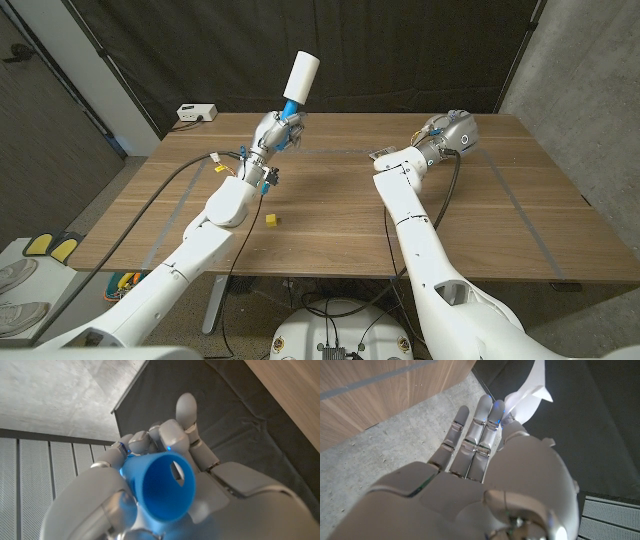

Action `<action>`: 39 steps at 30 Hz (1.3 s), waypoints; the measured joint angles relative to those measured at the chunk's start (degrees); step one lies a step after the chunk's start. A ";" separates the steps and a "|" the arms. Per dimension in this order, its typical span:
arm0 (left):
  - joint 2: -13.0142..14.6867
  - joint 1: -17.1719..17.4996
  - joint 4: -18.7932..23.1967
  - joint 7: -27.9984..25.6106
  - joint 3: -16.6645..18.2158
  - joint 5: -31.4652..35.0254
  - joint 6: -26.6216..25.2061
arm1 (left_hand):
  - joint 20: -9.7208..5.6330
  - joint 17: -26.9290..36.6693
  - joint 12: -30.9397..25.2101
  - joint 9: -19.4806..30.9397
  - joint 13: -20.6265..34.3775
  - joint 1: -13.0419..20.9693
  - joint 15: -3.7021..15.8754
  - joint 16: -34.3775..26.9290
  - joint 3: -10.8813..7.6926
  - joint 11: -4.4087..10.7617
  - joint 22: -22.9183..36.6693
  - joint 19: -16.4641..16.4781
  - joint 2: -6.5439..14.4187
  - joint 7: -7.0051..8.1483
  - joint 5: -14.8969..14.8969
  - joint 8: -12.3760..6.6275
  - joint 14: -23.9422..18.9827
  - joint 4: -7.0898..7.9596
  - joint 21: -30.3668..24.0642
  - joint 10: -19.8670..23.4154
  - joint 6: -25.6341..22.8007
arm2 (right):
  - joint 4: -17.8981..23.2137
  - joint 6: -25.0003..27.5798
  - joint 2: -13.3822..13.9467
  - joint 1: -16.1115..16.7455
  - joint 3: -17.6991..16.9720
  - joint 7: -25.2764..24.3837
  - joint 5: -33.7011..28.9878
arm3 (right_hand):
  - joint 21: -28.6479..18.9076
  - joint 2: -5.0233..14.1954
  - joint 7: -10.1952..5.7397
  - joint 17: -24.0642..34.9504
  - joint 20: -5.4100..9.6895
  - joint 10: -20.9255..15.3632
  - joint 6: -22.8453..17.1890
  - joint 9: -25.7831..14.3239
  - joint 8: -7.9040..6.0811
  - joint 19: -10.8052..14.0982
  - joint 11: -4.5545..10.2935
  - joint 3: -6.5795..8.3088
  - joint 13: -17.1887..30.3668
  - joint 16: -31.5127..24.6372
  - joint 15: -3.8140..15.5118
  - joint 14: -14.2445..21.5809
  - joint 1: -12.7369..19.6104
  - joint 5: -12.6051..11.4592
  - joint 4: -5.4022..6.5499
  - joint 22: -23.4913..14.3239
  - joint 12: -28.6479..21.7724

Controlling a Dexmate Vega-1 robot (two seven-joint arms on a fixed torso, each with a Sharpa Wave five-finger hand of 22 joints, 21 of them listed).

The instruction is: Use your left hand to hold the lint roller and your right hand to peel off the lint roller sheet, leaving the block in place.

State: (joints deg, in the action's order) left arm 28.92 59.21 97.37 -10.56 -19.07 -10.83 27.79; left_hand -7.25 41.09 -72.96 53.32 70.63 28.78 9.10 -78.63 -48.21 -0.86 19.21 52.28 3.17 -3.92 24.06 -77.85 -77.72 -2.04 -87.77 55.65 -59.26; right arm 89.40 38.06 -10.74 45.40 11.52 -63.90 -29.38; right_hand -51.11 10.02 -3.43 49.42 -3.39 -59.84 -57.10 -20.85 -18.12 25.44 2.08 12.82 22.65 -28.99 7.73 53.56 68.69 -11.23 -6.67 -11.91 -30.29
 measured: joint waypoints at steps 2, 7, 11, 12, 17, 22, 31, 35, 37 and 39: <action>-1.02 1.19 0.83 -4.33 0.91 2.56 -1.15 | 0.56 -2.22 -0.08 -4.52 -1.38 -0.43 -0.17 2.77 0.42 0.81 -0.83 -2.00 -0.43 0.98 -2.04 2.90 1.63 0.42 -0.53 -0.81 0.89 | 0.44 0.35 0.77 0.15 0.70 -0.01 1.17 | -0.33 0.02 0.20 -1.20 0.00 0.49 0.21 0.30 0.55 0.00 -0.22 0.39 -0.29 1.06 -0.24 -0.58 -0.62 -0.01 0.39 0.21 0.47; -3.38 3.90 2.64 -12.63 3.06 7.27 -3.54 | 2.46 -9.00 -3.65 -11.88 -10.17 -2.11 -1.74 10.40 0.79 2.45 -3.74 -7.43 0.62 0.00 -7.25 7.58 4.79 0.79 -0.67 -2.45 6.34 | 1.20 0.96 2.21 0.57 2.06 -0.03 3.39 | -0.52 0.05 0.48 -3.60 0.13 3.51 0.51 1.14 1.65 -0.38 -0.45 1.38 -1.26 3.37 -0.52 -1.58 -1.69 -0.01 0.70 0.47 2.24; -4.63 5.52 4.13 -19.51 4.31 10.45 -6.26 | 3.91 -12.46 1.34 -14.94 -18.24 -2.82 -2.44 14.91 0.83 3.76 -5.57 -10.50 1.09 -0.59 -9.72 9.72 7.38 0.83 -0.64 -2.53 9.38 | 1.44 1.17 2.49 0.85 2.63 -0.04 3.80 | -0.82 0.02 1.00 -4.50 0.03 5.48 1.04 1.78 2.52 -0.44 -0.56 2.07 -1.84 4.45 -0.81 -2.50 -2.13 -0.01 0.91 0.71 3.54; -4.71 5.61 4.24 -20.10 4.38 10.70 -6.56 | 4.56 -13.84 4.09 -16.58 -21.70 -2.82 -2.53 16.64 1.06 3.76 -6.47 -11.51 1.09 -0.80 -10.52 10.97 8.32 1.06 -0.16 -2.52 10.57 | 1.44 1.17 2.49 0.87 2.67 -0.04 3.81 | -0.89 -0.27 1.18 -4.68 -0.10 5.98 1.26 1.96 2.94 -0.56 -0.60 2.09 -1.91 4.70 -0.91 -2.60 -2.46 -0.02 0.92 0.74 3.84; -5.75 6.87 5.88 -25.10 5.37 12.20 -9.74 | 8.34 -21.76 15.54 -25.60 -36.03 -8.82 -3.97 27.97 2.78 1.15 -9.31 -17.45 2.53 -2.23 -12.84 18.28 15.89 2.79 5.78 -5.15 15.75 | 1.47 1.14 2.21 1.13 2.90 -0.06 2.93 | -1.03 0.23 0.86 -5.18 0.11 6.92 2.40 2.54 3.81 -1.15 -0.50 2.62 -2.41 5.30 -1.19 -3.30 -3.67 -0.02 1.00 0.74 4.66; -6.23 7.36 6.68 -27.33 5.76 12.50 -11.31 | 13.48 -27.27 22.98 -33.26 -44.50 -16.10 -6.59 37.46 3.56 -0.90 -9.64 -25.71 3.41 -0.85 -13.05 27.60 25.43 3.58 12.74 -10.31 22.88 | 1.01 0.38 1.39 1.26 2.67 -0.09 1.13 | -1.30 -0.01 0.64 -6.03 -0.19 7.90 2.88 2.83 4.29 -1.45 -0.39 3.26 -2.78 6.84 -1.52 -4.92 -4.09 -0.01 0.99 1.00 5.38; -5.87 7.64 7.72 -27.96 6.31 10.40 -14.20 | 19.19 -30.45 37.66 -42.36 -53.93 -19.05 -14.14 49.88 -2.14 -3.79 -9.52 -36.74 1.31 0.96 -13.05 43.31 46.10 4.23 23.48 -26.93 36.11 | -0.70 -0.01 -0.90 0.96 1.27 -0.11 -3.39 | -1.30 -0.82 -0.16 -10.24 -0.65 13.49 7.13 4.44 6.69 -2.63 -0.30 4.61 -4.14 12.06 -2.99 -10.10 -6.30 0.22 0.91 1.27 8.90; -4.93 7.58 7.94 -26.75 6.59 8.29 -15.84 | 19.40 -30.45 42.54 -42.94 -56.60 -19.03 -16.44 53.68 -0.98 -3.89 -9.45 -41.42 1.31 2.42 -13.20 47.30 53.34 2.03 27.28 -33.07 38.84 | -1.56 0.34 -2.73 0.69 0.28 -0.11 -6.59 | -1.31 -1.56 -0.45 -11.92 -0.84 16.76 8.24 5.11 6.71 -3.55 -0.11 4.92 -4.84 14.20 -3.50 -12.63 -7.07 0.43 0.74 1.54 10.96; -4.51 7.43 7.94 -25.80 6.67 7.14 -16.67 | 19.40 -30.45 43.90 -42.94 -57.31 -19.02 -17.12 54.70 -0.46 -3.74 -9.45 -43.01 1.30 2.69 -13.26 48.42 55.39 1.37 28.49 -34.64 39.65 | -2.03 0.49 -3.89 0.65 -0.17 -0.11 -7.91 | -1.31 -1.77 -0.57 -12.59 -1.01 18.52 8.92 5.42 6.99 -4.12 0.04 5.16 -5.23 15.08 -3.79 -13.87 -7.28 0.43 0.85 1.54 12.17; -3.83 7.04 7.66 -24.95 6.79 6.05 -17.15 | 19.40 -30.38 44.87 -42.94 -57.76 -19.01 -17.61 55.34 0.00 -3.84 -9.45 -44.30 1.31 2.74 -13.26 49.42 56.68 0.90 29.47 -35.96 40.37 | -2.56 0.62 -5.01 0.65 -0.60 -0.11 -9.76 | -1.31 -2.08 -0.43 -13.09 -1.13 19.68 9.63 5.69 7.14 -4.24 0.16 5.23 -5.51 15.66 -4.07 -14.58 -7.59 0.43 0.91 1.54 12.94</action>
State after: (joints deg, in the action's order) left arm 25.10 66.25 105.04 -35.51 -12.28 -4.78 10.65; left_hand 12.15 10.71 -28.08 10.38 12.87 9.76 -8.51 -23.29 -48.21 -4.70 9.76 7.98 4.48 -1.18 10.79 -28.43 -21.03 -1.14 -58.30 19.69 -18.90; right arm 86.84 38.68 -15.74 46.04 10.91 -64.00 -39.14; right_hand -52.41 7.94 -3.86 36.33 -4.53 -40.16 -47.47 -15.16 -10.98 21.20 2.25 18.05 17.14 -13.33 3.66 38.98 61.09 -10.80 -5.76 -10.37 -17.35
